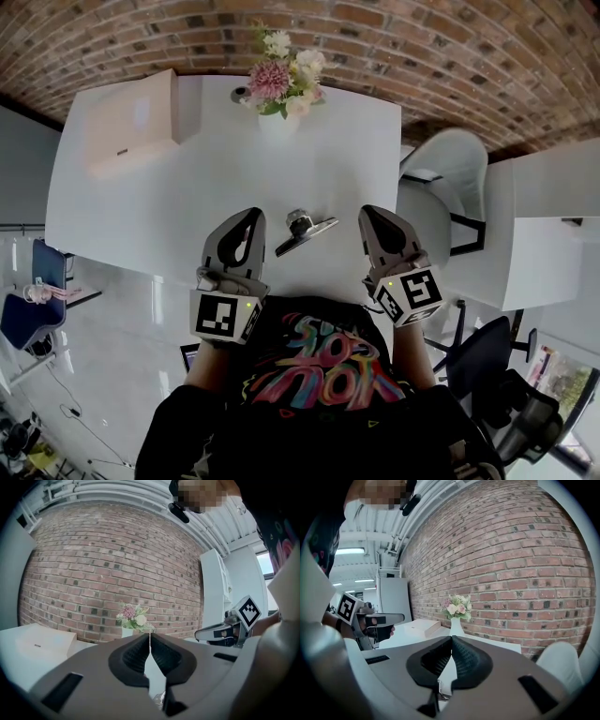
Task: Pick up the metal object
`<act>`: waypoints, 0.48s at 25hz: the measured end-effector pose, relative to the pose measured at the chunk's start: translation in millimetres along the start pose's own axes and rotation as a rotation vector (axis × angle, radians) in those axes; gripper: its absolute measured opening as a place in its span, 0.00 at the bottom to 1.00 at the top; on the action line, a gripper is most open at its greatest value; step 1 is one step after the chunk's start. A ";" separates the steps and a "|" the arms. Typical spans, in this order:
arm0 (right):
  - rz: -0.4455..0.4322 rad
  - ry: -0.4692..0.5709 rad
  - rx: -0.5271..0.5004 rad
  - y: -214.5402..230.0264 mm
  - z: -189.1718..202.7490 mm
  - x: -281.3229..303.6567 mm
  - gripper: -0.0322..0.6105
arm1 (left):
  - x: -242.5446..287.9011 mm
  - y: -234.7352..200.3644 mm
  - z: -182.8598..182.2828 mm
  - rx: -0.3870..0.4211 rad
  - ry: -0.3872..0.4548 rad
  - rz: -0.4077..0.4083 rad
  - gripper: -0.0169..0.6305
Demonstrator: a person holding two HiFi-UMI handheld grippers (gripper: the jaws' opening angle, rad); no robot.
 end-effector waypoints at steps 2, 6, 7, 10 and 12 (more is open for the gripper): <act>-0.011 -0.011 -0.006 -0.6 1.3 0.7 0.08 | -0.9 1.2 1.5 -0.002 -0.002 0.007 0.07; -0.047 -0.031 -0.011 -2.4 4.2 5.5 0.08 | -4.1 3.1 6.3 -0.013 0.002 0.005 0.07; -0.054 -0.034 -0.011 -3.2 5.1 7.2 0.08 | -5.0 3.2 7.6 -0.013 0.000 0.005 0.07; -0.089 -0.045 -0.006 -7.0 9.0 11.7 0.18 | -8.4 4.1 11.4 -0.013 -0.007 0.006 0.07; -0.111 -0.051 -0.010 -10.4 10.7 13.9 0.21 | -12.2 4.5 13.5 -0.019 -0.010 0.001 0.07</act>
Point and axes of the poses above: the fingertips, and each gripper's own axes: x forward along the fingers, y to its right, z out of its underside, the point moved 8 cm from there along -x, backward along the fingers, and after that the axes turned 1 degree about -x, right-handed, at the moved point
